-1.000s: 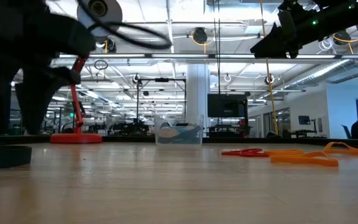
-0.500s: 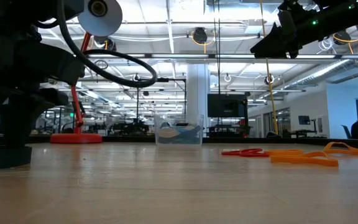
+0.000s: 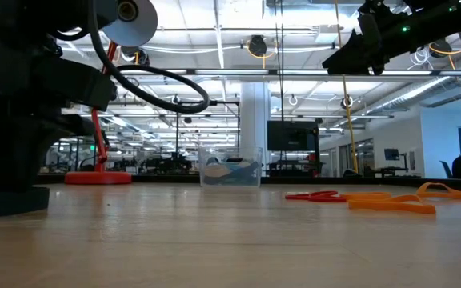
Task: Pick and place rubber bands into bin
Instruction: Put the black rubber band into the transparent bin, then put the red rubber band into the transparent bin
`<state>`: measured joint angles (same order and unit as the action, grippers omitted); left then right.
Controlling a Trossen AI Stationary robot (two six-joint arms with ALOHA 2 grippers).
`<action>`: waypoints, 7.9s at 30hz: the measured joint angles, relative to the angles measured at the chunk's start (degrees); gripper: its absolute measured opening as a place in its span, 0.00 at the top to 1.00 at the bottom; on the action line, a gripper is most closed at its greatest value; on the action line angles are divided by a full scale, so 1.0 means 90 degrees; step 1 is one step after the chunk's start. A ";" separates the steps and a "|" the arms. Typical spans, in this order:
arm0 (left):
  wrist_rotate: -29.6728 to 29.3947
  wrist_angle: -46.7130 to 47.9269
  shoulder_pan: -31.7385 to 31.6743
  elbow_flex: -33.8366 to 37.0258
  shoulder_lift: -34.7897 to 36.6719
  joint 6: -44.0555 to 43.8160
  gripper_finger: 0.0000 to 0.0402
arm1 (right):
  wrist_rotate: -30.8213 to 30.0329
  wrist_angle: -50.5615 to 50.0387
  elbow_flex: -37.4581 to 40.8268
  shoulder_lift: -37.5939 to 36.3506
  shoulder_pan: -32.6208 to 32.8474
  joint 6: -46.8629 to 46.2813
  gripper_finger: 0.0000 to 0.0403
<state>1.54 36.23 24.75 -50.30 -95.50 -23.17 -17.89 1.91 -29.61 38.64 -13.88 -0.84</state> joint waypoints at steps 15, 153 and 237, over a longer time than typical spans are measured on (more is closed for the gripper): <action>0.0425 0.0127 -0.0091 -0.0359 0.0586 -0.0514 0.98 | 0.0000 0.0000 0.0000 0.0002 0.0000 0.0000 0.48; -0.2002 -0.1862 -0.4942 -0.4352 -0.1267 0.2341 0.84 | -0.0012 -0.0053 0.0002 0.0002 0.0001 -0.0168 0.48; -0.1818 -0.2458 -0.2318 0.4333 1.0574 0.1435 0.84 | 0.1010 0.1959 -0.0778 0.1768 0.0434 -0.0858 0.49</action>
<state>-14.82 14.11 3.89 -11.31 -0.34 -10.26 -8.80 19.54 -36.61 54.56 -9.98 -8.56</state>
